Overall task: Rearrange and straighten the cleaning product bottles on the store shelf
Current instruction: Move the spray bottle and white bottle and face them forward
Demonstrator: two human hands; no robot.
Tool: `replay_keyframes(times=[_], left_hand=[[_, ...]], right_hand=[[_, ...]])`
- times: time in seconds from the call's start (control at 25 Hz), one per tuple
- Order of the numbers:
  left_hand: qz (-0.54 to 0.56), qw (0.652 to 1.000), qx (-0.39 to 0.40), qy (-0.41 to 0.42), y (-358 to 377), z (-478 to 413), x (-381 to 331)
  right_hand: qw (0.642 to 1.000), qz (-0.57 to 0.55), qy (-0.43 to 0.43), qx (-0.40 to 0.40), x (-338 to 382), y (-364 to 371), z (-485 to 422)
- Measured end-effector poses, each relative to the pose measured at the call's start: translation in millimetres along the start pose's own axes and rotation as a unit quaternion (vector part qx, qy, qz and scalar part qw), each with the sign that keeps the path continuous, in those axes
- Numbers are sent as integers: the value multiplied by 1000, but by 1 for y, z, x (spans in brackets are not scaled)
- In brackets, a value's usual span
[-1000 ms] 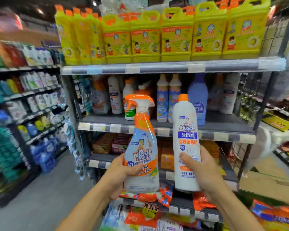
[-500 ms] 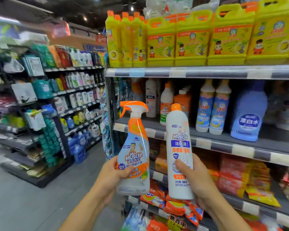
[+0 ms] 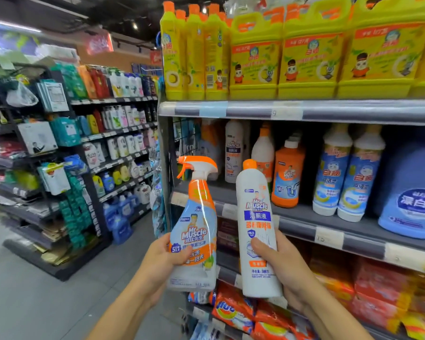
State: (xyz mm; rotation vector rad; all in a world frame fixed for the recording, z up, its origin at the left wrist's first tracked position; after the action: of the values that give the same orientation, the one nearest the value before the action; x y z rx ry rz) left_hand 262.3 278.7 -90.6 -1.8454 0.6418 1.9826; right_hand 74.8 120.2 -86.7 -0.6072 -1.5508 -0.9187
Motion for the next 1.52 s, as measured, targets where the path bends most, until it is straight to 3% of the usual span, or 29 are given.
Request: replay_keyframes(times=[0.36, 0.8, 1.0, 1.24, 1.52], left_hand=[[6, 998, 69, 9, 2, -122, -34], [-1, 988, 152, 30, 24, -252, -47], [15, 986, 162, 35, 44, -280, -48], [49, 982, 178, 27, 60, -305, -51], [16, 987, 153, 43, 67, -330, -50]], right_hand=[[998, 3, -9, -56, 10, 62, -82], [973, 54, -108, -197, 20, 107, -205], [962, 38, -131, -236, 16, 102, -236], [949, 95, -136, -267, 8, 97, -264], [938, 135, -163, -274, 8, 105, -283]])
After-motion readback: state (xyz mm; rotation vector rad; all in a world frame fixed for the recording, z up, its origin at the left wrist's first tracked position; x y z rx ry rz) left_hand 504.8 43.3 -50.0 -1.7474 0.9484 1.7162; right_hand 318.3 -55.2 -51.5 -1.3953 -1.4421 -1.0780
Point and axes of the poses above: each hand's wrist, its own z-axis away from the middle knuckle, its own y-axis out of the palm, x = y × z, the point moved 4 cm from there along -z, towards the middle knuckle, and after that the axes turned 15 degrees about -x, right-handed, at the moved point
